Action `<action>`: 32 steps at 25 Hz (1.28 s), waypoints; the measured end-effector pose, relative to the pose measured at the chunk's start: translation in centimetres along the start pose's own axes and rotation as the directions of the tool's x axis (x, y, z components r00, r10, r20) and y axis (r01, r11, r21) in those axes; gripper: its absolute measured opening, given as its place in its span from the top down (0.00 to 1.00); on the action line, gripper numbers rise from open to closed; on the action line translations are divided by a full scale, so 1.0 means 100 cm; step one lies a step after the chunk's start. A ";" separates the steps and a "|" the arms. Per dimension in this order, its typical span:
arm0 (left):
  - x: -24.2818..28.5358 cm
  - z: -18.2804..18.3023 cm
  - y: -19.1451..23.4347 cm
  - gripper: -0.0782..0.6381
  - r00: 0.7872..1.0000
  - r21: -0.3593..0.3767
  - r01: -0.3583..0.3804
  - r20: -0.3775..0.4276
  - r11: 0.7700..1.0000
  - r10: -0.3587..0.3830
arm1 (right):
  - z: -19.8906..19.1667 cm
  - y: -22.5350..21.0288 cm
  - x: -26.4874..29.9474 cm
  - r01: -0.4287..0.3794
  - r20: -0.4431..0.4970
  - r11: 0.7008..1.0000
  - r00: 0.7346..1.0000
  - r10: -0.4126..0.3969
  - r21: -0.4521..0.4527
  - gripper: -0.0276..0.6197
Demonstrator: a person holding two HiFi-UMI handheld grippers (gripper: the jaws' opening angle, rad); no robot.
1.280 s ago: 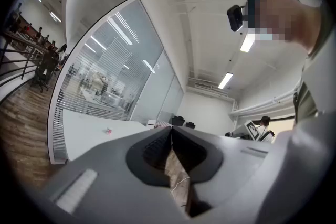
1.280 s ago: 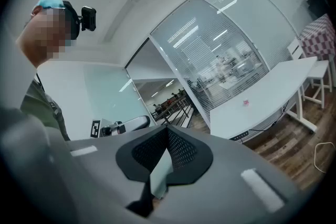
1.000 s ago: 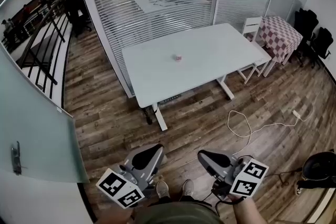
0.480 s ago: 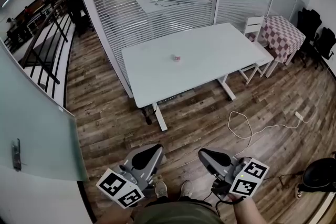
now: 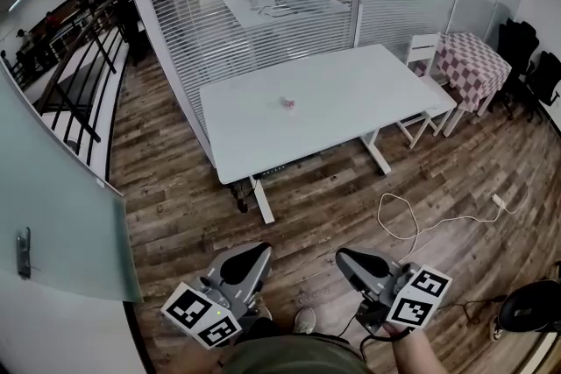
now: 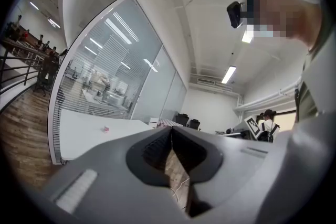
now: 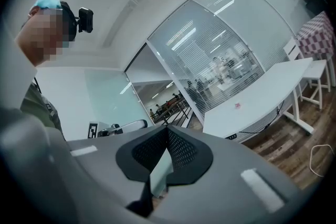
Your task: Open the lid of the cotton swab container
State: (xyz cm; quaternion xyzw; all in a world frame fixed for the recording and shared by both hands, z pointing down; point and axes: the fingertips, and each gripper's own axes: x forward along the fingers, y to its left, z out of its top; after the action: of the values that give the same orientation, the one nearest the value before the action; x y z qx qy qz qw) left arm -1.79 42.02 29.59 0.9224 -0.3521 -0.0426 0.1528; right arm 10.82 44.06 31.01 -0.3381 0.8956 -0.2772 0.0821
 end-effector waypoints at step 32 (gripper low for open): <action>0.075 0.000 0.091 0.88 1.000 -0.046 -0.002 -0.012 0.999 0.002 | 0.021 -0.082 0.076 0.041 -0.040 0.999 0.998 -0.041 0.021 0.94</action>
State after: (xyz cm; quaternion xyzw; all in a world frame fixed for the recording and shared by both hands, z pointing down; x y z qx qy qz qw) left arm -1.98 30.60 32.67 0.9185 -0.3511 -0.0452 0.1763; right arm 10.32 33.13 34.08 -0.3501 0.8869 -0.2950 0.0624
